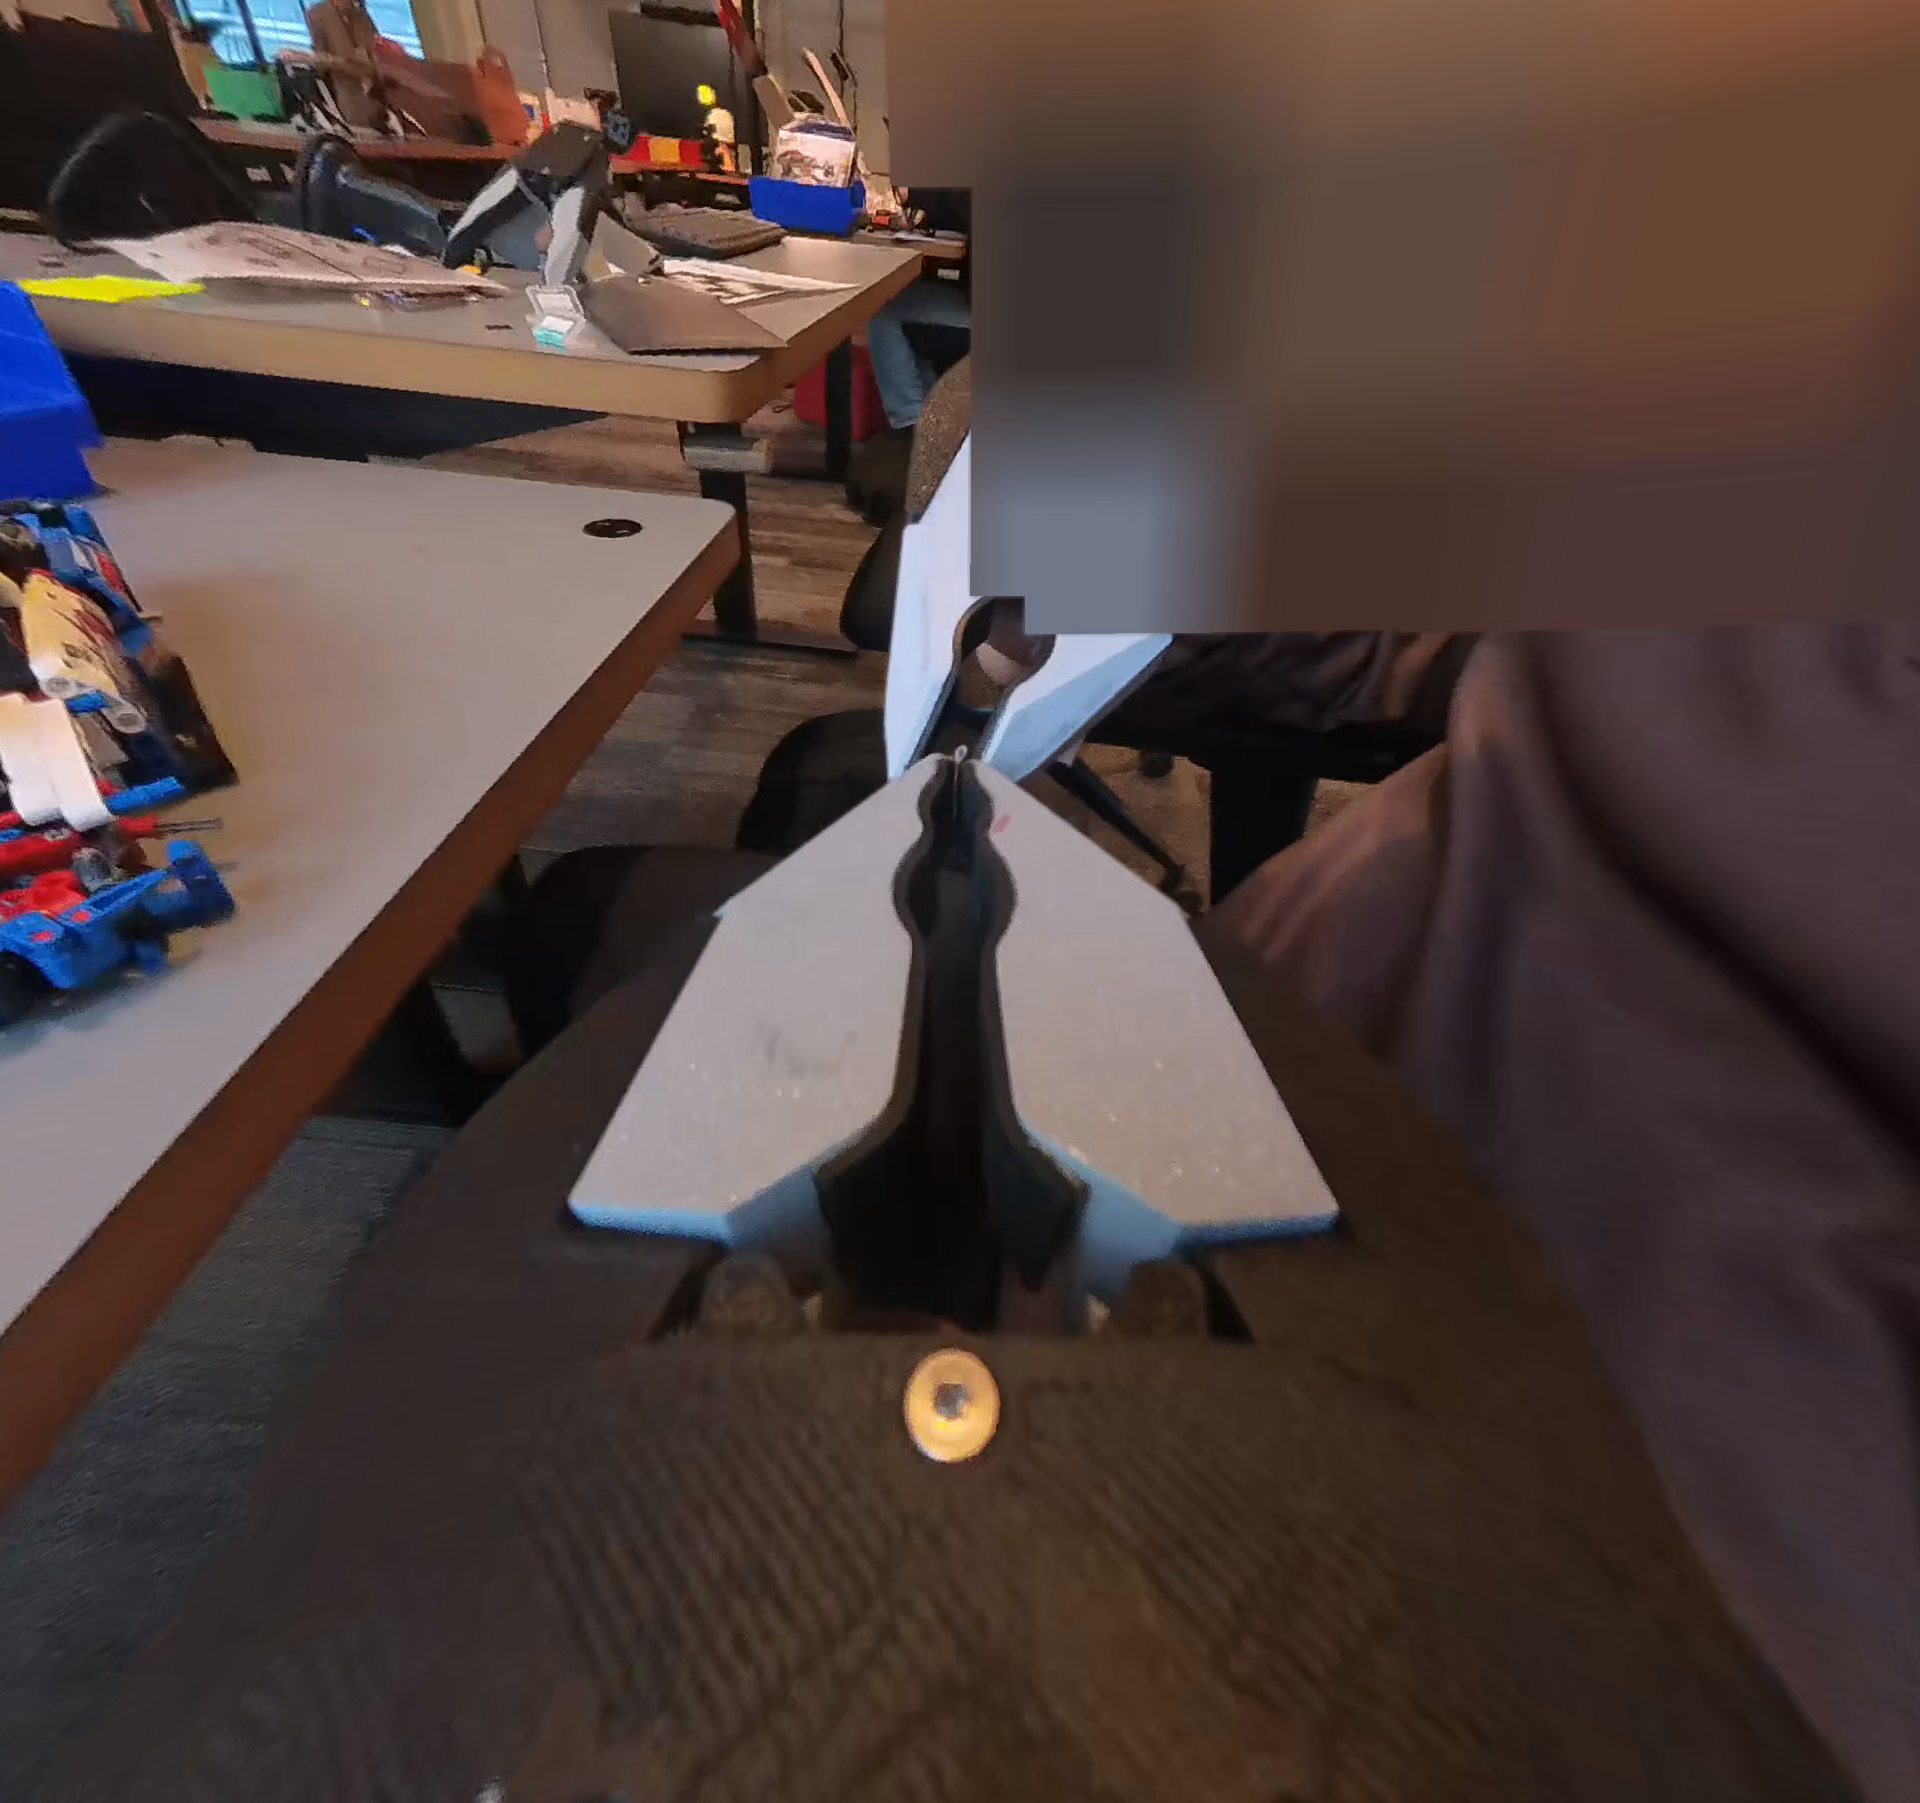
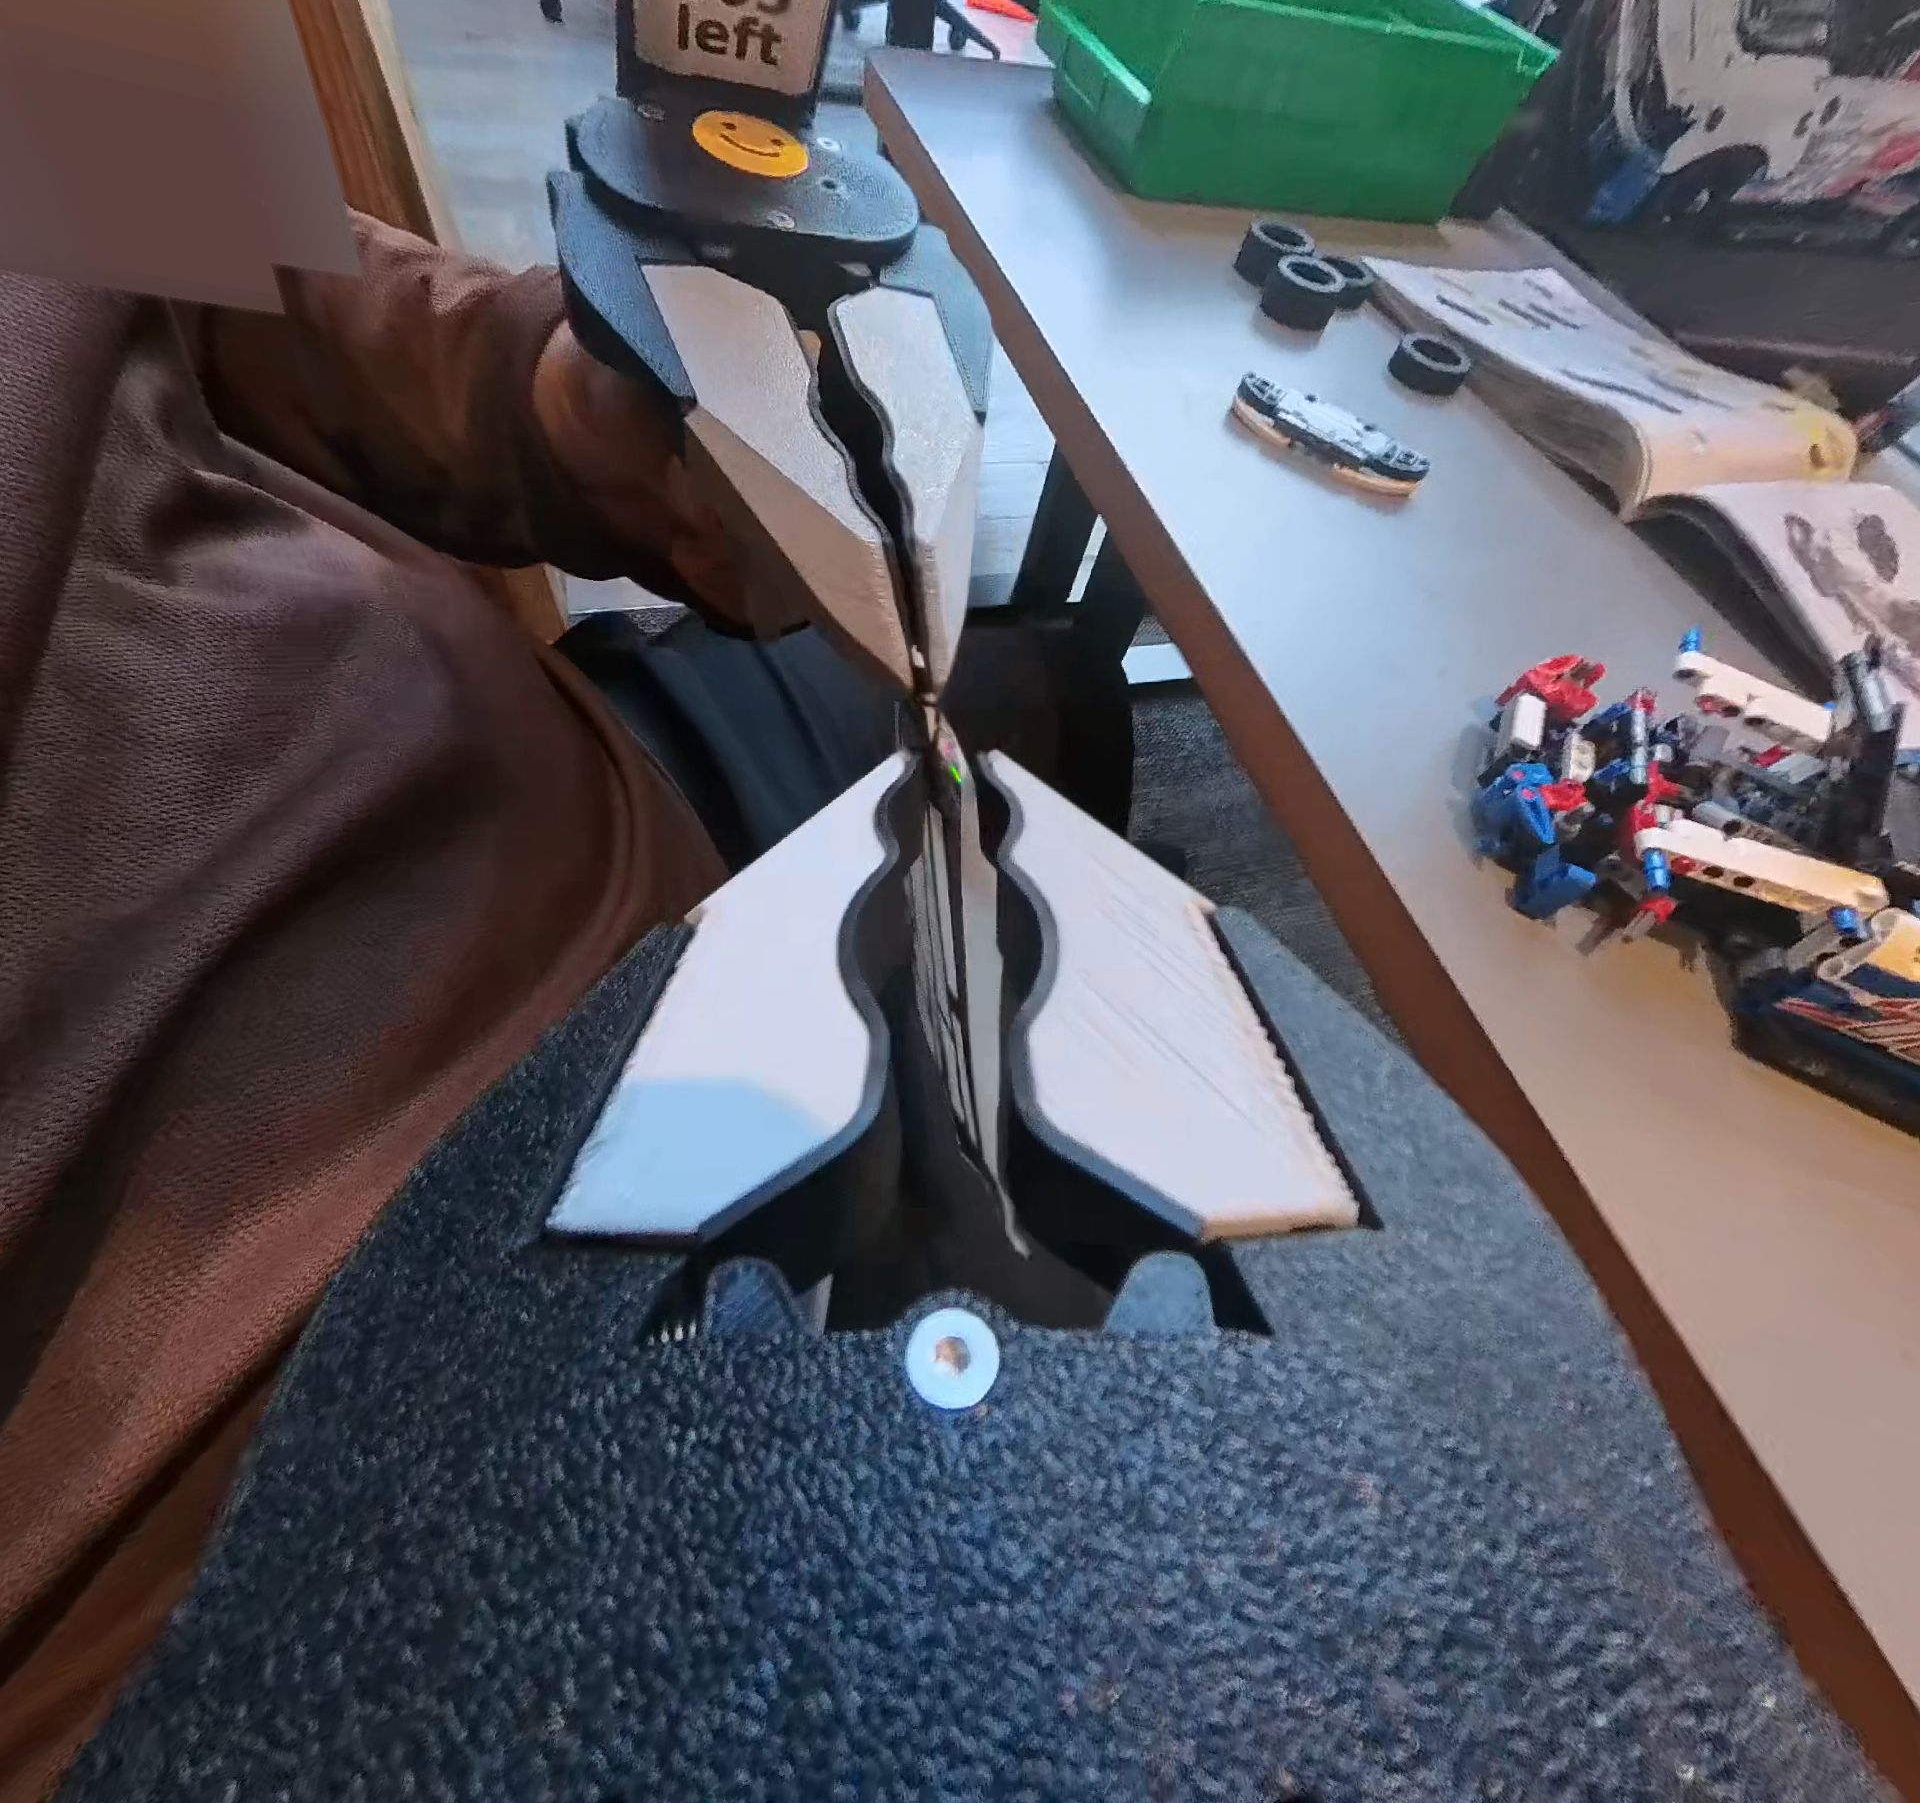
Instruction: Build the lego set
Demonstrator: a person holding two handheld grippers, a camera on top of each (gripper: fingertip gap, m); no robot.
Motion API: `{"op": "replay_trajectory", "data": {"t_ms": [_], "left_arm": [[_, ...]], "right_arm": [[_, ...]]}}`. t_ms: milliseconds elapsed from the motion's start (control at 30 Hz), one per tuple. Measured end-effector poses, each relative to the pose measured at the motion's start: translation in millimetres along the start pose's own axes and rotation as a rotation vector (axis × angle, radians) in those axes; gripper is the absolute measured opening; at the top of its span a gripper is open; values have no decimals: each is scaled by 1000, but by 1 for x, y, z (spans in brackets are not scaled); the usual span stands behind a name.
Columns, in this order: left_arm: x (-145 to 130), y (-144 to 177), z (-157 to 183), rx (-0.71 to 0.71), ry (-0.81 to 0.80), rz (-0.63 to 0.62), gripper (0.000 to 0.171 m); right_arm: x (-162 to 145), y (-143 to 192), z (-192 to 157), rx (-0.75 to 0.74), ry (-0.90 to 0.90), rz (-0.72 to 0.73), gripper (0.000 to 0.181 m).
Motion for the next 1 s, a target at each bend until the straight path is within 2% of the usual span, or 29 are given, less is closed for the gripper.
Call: {"op": "replay_trajectory", "data": {"t_ms": [233, 433, 567, 767, 933, 1000], "left_arm": [[0, -4, -1, 6, 53, -25, 0], [1, -6, -2, -11, 161, -19, 0], [2, -5, -3, -36, 228, 10, 0], [1, -4, -5, -46, 214, -28, 0], [3, -2, -2, -141, 143, -135, 15], [1, -3, -2, -158, 98, -194, 13]], "right_arm": [[6, 3, -3, -56, 98, -18, 3], [3, 3, -2, -44, 83, -15, 4], [4, 4, -1, 12, -14, 50, 1], [3, 2, 0, 39, -38, 50, 0], [-4, -3, -4, 126, -106, 36, 0], [-5, -4, -6, 166, -139, 44, 0]]}}
Point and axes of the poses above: each gripper's, where its closed fingertips meet, y back along the fingers, x out of its top, z = x × y across the jaws, the point moved 4 cm from there along y, back along the fingers, and after that the axes turned 13 degrees about x, right-handed, at the moved point
